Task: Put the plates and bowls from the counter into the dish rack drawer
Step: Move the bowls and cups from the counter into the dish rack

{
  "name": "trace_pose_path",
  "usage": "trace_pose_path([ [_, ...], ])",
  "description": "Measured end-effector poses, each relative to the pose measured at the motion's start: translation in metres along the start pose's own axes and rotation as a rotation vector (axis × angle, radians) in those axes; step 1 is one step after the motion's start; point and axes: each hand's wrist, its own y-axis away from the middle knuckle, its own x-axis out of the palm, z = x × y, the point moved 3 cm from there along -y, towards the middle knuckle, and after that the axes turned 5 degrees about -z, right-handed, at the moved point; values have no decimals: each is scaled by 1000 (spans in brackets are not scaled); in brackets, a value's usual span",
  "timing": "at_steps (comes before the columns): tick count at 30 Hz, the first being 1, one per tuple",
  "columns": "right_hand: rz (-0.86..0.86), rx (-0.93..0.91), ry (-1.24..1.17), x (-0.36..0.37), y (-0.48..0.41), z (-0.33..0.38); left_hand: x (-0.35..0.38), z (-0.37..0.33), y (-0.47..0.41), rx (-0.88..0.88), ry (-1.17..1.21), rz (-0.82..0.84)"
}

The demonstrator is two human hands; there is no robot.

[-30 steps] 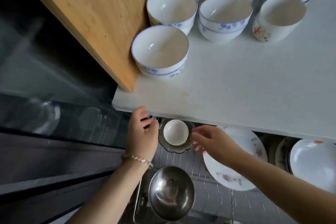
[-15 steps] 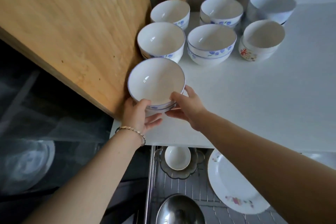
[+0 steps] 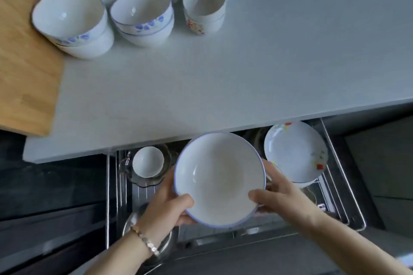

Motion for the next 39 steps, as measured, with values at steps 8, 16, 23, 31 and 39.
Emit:
trace_pose_path([
  [8, -148, 248, 321, -139, 9, -116, 143, 112, -31, -238, -201, 102],
  [16, -197, 335, 683, -214, -30, -189, 225, 160, -92, -148, -563, 170],
  [23, -263, 343, 679, -229, -47, -203, 255, 182, -108, -155, -616, 116],
  [31, -263, 544, -224, -239, -78, -218, 218, 178, -109, -190, -751, 34],
  [39, -122, 583, -655, -183, -124, -229, 164, 174, -113, -233, -772, -120],
])
